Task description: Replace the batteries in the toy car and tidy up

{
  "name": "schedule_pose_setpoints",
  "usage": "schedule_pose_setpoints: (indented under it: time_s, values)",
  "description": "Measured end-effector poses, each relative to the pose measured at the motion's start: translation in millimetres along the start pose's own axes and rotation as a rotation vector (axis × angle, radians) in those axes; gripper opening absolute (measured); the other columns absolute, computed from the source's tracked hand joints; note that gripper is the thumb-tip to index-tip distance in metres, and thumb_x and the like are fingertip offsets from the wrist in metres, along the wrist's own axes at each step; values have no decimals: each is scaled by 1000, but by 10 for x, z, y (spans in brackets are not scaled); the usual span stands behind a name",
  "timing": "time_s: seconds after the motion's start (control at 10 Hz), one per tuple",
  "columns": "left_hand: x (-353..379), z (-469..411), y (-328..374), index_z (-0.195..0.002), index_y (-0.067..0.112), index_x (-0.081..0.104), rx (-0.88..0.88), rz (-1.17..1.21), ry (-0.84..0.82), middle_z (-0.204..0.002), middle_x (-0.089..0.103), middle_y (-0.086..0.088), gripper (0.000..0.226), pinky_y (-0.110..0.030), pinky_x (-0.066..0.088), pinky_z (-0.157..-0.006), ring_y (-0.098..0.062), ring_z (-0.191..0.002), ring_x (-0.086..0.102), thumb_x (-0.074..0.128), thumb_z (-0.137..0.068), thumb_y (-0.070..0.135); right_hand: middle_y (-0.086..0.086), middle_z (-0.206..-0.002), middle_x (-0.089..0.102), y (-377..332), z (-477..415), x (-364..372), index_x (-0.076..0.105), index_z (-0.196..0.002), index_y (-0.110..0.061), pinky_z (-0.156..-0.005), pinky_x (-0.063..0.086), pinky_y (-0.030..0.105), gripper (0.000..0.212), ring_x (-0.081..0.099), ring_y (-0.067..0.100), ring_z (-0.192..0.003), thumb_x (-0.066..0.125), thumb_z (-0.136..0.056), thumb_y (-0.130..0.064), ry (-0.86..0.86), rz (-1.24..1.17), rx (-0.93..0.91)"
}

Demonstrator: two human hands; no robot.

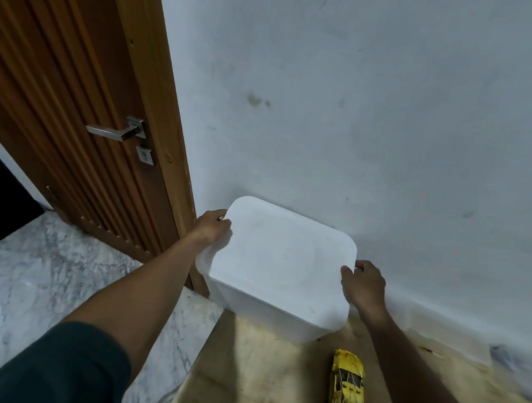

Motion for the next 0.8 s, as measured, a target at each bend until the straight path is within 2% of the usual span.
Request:
schedule_pose_setpoints:
  time_s: [0.1, 0.2, 0.3, 0.4, 0.5, 0.6, 0.7, 0.8]
  values:
    - [45, 10, -20, -125, 33, 67, 10, 18, 30, -116, 72, 0, 44, -43, 53, -100, -24, -107, 66, 42, -89, 26, 12, -137, 53, -17, 69, 67, 47, -141, -12, -95, 45, 39, 46, 57, 32, -117, 53, -98, -27, 5, 7, -30]
    - [78, 25, 7, -147, 33, 48, 55, -29, 40, -125, 65, -2, 52, -38, 50, -96, -26, -107, 64, 38, -96, 25, 11, -145, 37, -45, 162, 143, 27, -154, -20, -101, 41, 42, 54, 53, 37, -122, 41, -103, -29, 11, 84, -40]
    - [127, 1, -29, -157, 40, 23, 86, -117, 54, -134, 55, -13, 56, -42, 48, -100, -29, -108, 61, 29, -102, 31, 11, -141, 37, -60, 204, 161, 24, -154, -22, -95, 44, 42, 53, 58, 38, -112, 37, -104, -29, 38, 155, -68]
    - [129, -9, -28, -158, 43, 19, 79, -184, 55, -147, 47, -13, 54, -42, 42, -109, -32, -126, 54, 23, -105, 33, 9, -141, 39, -65, 192, 142, 24, -154, -23, -92, 46, 41, 52, 59, 37, -111, 36, -104, -30, 37, 217, -77]
    - [105, 44, 63, -158, 44, 17, 60, -221, 16, -154, 45, -12, 54, -34, 38, -102, -30, -129, 53, 23, -107, 31, 8, -142, 40, -88, 171, 134, 23, -154, -25, -93, 46, 42, 52, 58, 36, -113, 35, -104, -30, 29, 222, -62]
    - [113, 71, 44, -159, 44, 10, 58, -235, -10, -155, 46, -10, 53, -35, 36, -106, -31, -134, 50, 19, -108, 32, 8, -143, 40, -101, 196, 130, 22, -154, -26, -92, 45, 42, 52, 58, 36, -114, 34, -104, -30, 15, 213, -61]
    - [94, 148, 151, -160, 37, 10, 74, -91, -77, -161, 36, -6, 57, -29, 34, -108, -29, -141, 44, 28, -107, 37, 7, -146, 39, -133, 170, 32, 25, -154, -27, -96, 43, 39, 54, 55, 33, -121, 39, -103, -32, -38, 149, -17]
    - [6, 374, 44, -159, 17, 23, 19, 330, 13, -151, 40, -4, 53, -30, 35, -102, -32, -143, 41, 42, -109, 19, 6, -140, 44, -53, 133, -143, 35, -151, -27, -99, 46, 38, 58, 56, 25, -120, 52, -97, -40, -58, 94, -45]
Point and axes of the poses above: each hand's wrist, its own z-axis away from the middle knuckle, its own x-axis out of the palm, y = z × x, the point moved 4 cm from there along -z, towards the middle knuckle
